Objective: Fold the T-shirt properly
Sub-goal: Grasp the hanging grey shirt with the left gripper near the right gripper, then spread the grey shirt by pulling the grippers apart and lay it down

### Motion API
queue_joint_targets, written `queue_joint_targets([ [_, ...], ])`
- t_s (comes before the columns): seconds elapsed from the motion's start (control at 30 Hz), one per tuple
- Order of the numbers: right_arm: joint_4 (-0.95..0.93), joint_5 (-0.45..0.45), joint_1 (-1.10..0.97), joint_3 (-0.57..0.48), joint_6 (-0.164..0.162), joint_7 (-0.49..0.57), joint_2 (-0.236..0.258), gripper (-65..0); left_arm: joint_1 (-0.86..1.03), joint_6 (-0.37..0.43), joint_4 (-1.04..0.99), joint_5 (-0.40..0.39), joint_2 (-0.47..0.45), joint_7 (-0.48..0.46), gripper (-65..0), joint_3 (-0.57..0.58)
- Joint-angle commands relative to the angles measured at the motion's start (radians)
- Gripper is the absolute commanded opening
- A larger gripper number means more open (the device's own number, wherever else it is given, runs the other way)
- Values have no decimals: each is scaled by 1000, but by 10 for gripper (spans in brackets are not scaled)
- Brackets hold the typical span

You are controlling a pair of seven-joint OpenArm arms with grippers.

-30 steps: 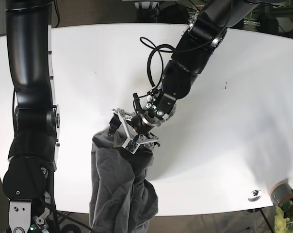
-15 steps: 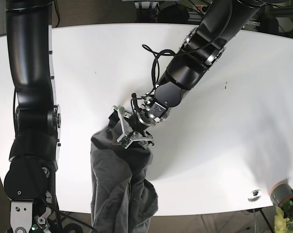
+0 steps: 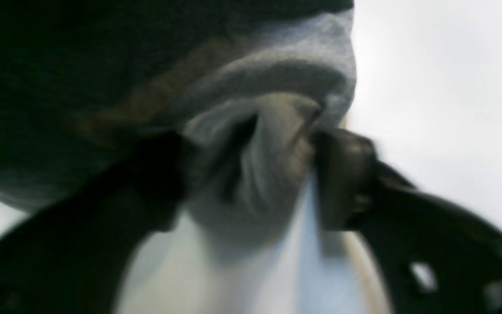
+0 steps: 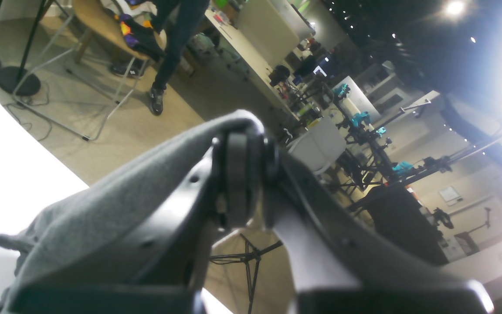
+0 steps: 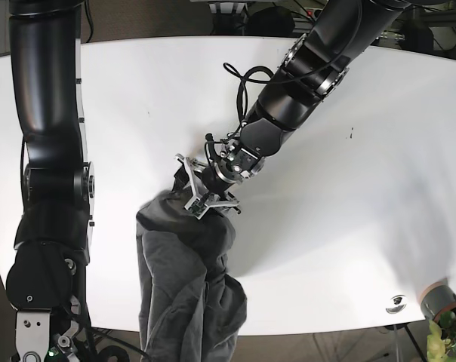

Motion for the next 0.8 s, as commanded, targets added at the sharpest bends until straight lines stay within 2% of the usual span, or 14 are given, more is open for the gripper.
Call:
queue_joint_targets([
  [0.0, 14, -6, 37, 6, -11, 29, 4, -628, -17, -1, -19, 4, 5, 33, -436, -3],
  [0.1, 14, -7, 36, 6, -11, 29, 4, -628, -17, -1, -23, 4, 5, 33, -575, -10],
  [0.2, 14, -9, 34, 7, -11, 29, 6, -628, -15, -1, -22, 2, 5, 33, -643, -22],
  [0.33, 14, -10, 27, 9, -11, 29, 6, -628, 6, -3, 44, 2, -25, 39, -650, -97],
  [0.47, 15, -12, 19, 9, -11, 29, 6, -628, 84, -3, 192, 2, -82, 58, -650, -171],
  [0.77, 15, -4, -29, 10, -13, 32, 73, -628, 250, -28, 632, 2, -194, 259, -650, -419],
])
